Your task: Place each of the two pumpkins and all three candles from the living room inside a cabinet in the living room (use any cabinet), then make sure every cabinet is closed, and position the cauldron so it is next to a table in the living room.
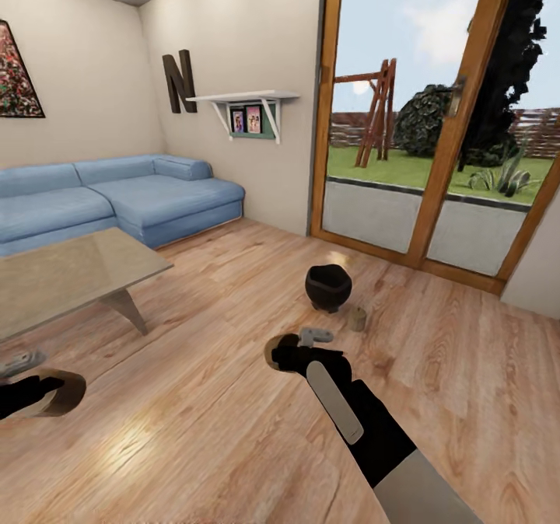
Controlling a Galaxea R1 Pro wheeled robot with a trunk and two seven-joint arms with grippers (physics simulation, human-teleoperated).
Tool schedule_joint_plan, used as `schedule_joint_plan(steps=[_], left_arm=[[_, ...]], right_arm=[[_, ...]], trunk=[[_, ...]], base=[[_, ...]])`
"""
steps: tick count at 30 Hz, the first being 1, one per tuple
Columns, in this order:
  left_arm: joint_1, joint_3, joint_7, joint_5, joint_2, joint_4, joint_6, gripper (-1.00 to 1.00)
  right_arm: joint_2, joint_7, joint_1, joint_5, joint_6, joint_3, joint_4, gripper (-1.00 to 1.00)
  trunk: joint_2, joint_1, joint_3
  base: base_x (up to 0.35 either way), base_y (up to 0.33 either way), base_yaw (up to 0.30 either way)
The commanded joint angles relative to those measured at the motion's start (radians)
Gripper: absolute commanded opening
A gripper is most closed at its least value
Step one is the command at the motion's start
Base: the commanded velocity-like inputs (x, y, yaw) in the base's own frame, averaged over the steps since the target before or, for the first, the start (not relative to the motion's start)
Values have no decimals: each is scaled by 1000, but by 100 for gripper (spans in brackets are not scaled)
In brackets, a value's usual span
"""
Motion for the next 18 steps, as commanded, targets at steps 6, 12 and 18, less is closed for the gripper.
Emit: schedule_joint_plan(steps=[6,12,18], left_arm=[[-15,-111,17,80,-53,2,-3,-100],[-21,-210,103,92,-196,9,-7,-100],[-31,-226,179,91,-294,2,-9,-100]], right_arm=[[-1,-15,-1,-16,1,2,0,-100],[-5,-16,-1,-19,2,-5,1,-100],[-9,-16,-1,-19,7,-8,0,-100]], trunk=[[-1,0,-1],[-1,0,-1],[-1,0,-1]], base=[[-1,0,280],[0,0,282],[0,0,282]])
